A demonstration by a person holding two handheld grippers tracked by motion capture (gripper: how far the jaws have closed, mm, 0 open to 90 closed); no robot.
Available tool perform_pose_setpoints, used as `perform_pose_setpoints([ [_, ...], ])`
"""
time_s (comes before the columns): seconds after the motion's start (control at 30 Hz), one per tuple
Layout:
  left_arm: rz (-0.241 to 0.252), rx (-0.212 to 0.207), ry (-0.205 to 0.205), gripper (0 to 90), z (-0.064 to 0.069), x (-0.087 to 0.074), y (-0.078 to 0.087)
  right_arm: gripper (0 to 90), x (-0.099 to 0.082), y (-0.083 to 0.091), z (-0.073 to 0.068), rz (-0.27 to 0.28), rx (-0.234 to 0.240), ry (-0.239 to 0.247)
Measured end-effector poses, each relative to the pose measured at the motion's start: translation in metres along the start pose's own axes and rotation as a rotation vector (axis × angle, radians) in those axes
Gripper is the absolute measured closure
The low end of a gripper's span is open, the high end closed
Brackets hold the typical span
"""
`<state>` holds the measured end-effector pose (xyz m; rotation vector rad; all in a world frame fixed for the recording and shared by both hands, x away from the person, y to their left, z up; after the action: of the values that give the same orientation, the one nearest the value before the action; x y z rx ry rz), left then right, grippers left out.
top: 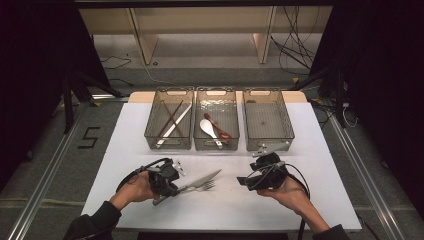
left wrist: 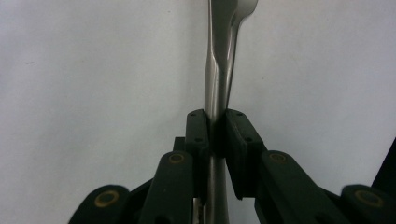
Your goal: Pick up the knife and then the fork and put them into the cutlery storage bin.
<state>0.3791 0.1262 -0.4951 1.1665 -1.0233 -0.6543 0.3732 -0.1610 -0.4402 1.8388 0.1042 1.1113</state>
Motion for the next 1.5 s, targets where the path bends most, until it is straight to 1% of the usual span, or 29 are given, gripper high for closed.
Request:
perform_pose_setpoints([
  [0.03, 0.004, 0.005, 0.009, 79.4, 0.001, 0.001, 0.000, 31.4, 0.000, 0.000, 0.000, -0.001, 0.001, 0.001],
  [0.07, 0.002, 0.011, 0.006, 79.5, 0.001, 0.001, 0.000, 31.4, 0.000, 0.000, 0.000, -0.002, 0.000, 0.000],
  [0.1, -0.003, 0.018, 0.003, 79.5, 0.002, 0.002, 0.000, 31.4, 0.000, 0.000, 0.000, -0.003, 0.000, 0.001],
  [0.17, -0.016, 0.034, -0.019, 79.8, 0.004, 0.003, 0.001, 31.6, 0.000, 0.000, 0.000, -0.001, 0.000, 0.000],
  [0.2, -0.017, 0.037, -0.019, 80.0, 0.004, 0.004, 0.002, 31.6, 0.000, 0.000, 0.000, -0.001, 0.001, 0.000],
  [0.3, -0.012, 0.015, 0.008, 80.6, 0.004, 0.005, 0.004, 31.6, 0.000, 0.000, 0.000, -0.003, 0.002, -0.001],
  [0.4, -0.013, 0.020, 0.026, 81.1, 0.001, 0.003, 0.003, 31.6, 0.000, 0.000, 0.000, -0.004, 0.001, -0.001],
  [0.43, -0.007, 0.032, 0.018, 81.6, 0.000, 0.003, 0.004, 31.6, 0.000, 0.000, -0.001, -0.003, 0.001, 0.000],
  [0.47, 0.006, 0.033, 0.023, 82.5, 0.001, 0.004, 0.006, 31.7, 0.000, 0.000, 0.000, -0.003, 0.001, 0.000],
  [0.5, 0.011, 0.014, 0.032, 82.7, 0.002, 0.004, 0.009, 31.8, 0.000, 0.000, -0.001, -0.003, 0.002, -0.001],
  [0.53, 0.014, -0.002, 0.028, 82.7, 0.002, 0.005, 0.011, 31.8, 0.000, 0.000, -0.001, -0.003, 0.003, -0.003],
  [0.6, 0.025, -0.014, 0.024, 82.8, 0.005, 0.006, 0.012, 31.9, 0.000, 0.000, 0.000, -0.005, 0.002, -0.003],
  [0.63, 0.030, -0.011, 0.021, 82.8, 0.005, 0.006, 0.011, 32.0, 0.000, 0.000, 0.000, -0.005, 0.001, -0.002],
  [0.7, 0.039, 0.011, 0.017, 82.9, 0.005, 0.008, 0.011, 32.1, 0.000, 0.000, -0.001, -0.002, 0.003, -0.001],
  [0.77, 0.045, 0.003, 0.017, 83.0, 0.006, 0.008, 0.014, 32.3, 0.000, 0.000, -0.001, -0.001, 0.004, -0.001],
  [0.8, 0.063, 0.009, 0.019, 83.0, 0.007, 0.009, 0.015, 32.3, 0.000, 0.000, -0.001, -0.001, 0.004, -0.002],
  [0.83, 0.067, 0.010, 0.018, 83.0, 0.007, 0.010, 0.016, 32.4, 0.000, 0.000, -0.001, -0.002, 0.005, -0.002],
  [0.87, 0.076, 0.020, 0.012, 83.0, 0.007, 0.010, 0.017, 32.4, 0.000, 0.000, -0.001, -0.002, 0.005, -0.002],
  [0.9, 0.083, 0.016, 0.021, 83.1, 0.008, 0.011, 0.018, 32.5, 0.001, 0.000, -0.001, 0.000, 0.006, -0.003],
  [0.93, 0.089, 0.017, 0.008, 83.1, 0.009, 0.012, 0.020, 32.5, 0.001, 0.000, -0.002, 0.001, 0.008, -0.003],
  [1.03, 0.102, 0.015, -0.002, 83.1, 0.013, 0.014, 0.024, 32.5, 0.004, 0.002, -0.004, 0.017, 0.013, 0.006],
  [1.07, 0.100, 0.008, -0.013, 83.1, 0.015, 0.016, 0.025, 32.5, 0.005, 0.003, -0.006, 0.024, 0.018, 0.012],
  [1.1, 0.107, 0.009, -0.023, 83.1, 0.017, 0.017, 0.026, 32.5, 0.007, 0.003, -0.008, 0.033, 0.022, 0.019],
  [1.13, 0.103, -0.001, -0.028, 83.1, 0.020, 0.018, 0.026, 32.4, 0.009, 0.004, -0.010, 0.041, 0.030, 0.031],
  [1.2, 0.108, -0.002, -0.048, 83.0, 0.026, 0.021, 0.027, 32.2, 0.013, 0.006, -0.016, 0.054, 0.040, 0.066],
  [1.23, 0.103, -0.011, -0.066, 83.1, 0.029, 0.023, 0.028, 32.2, 0.016, 0.007, -0.020, 0.061, 0.054, 0.084],
  [1.3, 0.103, -0.021, -0.087, 83.0, 0.036, 0.026, 0.029, 32.2, 0.020, 0.007, -0.028, 0.069, 0.076, 0.130],
  [1.37, 0.103, -0.026, -0.112, 83.0, 0.043, 0.028, 0.029, 32.2, 0.023, 0.005, -0.037, 0.062, 0.098, 0.179],
  [1.5, 0.106, -0.057, -0.147, 83.0, 0.053, 0.032, 0.029, 33.2, 0.024, -0.004, -0.053, 0.029, 0.139, 0.270],
])
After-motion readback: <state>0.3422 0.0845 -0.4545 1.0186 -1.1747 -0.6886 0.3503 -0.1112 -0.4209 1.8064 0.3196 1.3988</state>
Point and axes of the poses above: each handheld gripper's, and its own axes: y roughly backward along the jaws, x roughly out of its top, z roughly to its right, the point moved 4 cm from there along -y, roughly forward along the jaws
